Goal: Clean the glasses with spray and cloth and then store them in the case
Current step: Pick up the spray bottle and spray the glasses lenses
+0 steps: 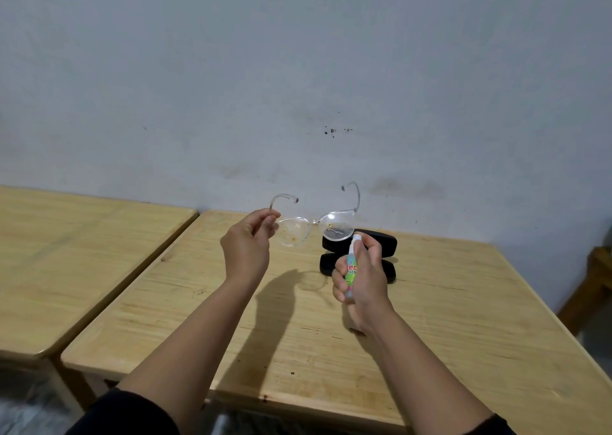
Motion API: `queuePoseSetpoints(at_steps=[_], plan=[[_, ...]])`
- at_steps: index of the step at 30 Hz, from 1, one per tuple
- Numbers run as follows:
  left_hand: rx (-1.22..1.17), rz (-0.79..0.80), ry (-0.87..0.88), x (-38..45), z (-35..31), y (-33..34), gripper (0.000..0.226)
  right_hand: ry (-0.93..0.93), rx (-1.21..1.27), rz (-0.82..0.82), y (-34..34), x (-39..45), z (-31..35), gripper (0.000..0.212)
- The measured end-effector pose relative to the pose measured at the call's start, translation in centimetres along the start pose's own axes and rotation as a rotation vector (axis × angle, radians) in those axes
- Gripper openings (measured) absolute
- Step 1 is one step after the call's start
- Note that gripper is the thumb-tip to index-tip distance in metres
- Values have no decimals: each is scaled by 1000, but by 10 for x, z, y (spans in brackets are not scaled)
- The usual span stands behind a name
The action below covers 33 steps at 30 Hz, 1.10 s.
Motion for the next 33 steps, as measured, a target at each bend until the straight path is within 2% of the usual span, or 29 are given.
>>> queuePoseSetpoints(at_steps=[9, 15, 30, 33], plan=[[-26, 11, 0, -5, -7, 12, 15, 164, 33, 117, 34, -9, -30, 16], [-24, 11, 2, -5, -9, 13, 15, 140, -7, 131, 38, -8, -32, 9], [-12, 33, 8, -10, -8, 20, 14, 11, -128, 96, 21, -3, -24, 13], [-22, 41, 0, -11, -6, 25, 14, -45, -247, 29, -1, -3, -10, 24]])
Point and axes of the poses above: each hand's wrist, its own x-axis towards the middle knuckle, its own y-axis out of the palm, z = x × y, the point moved 6 cm from there along x, towards the middle knuckle, and after that the axes turned 7 degrees about -z, right-handed, at the moved point
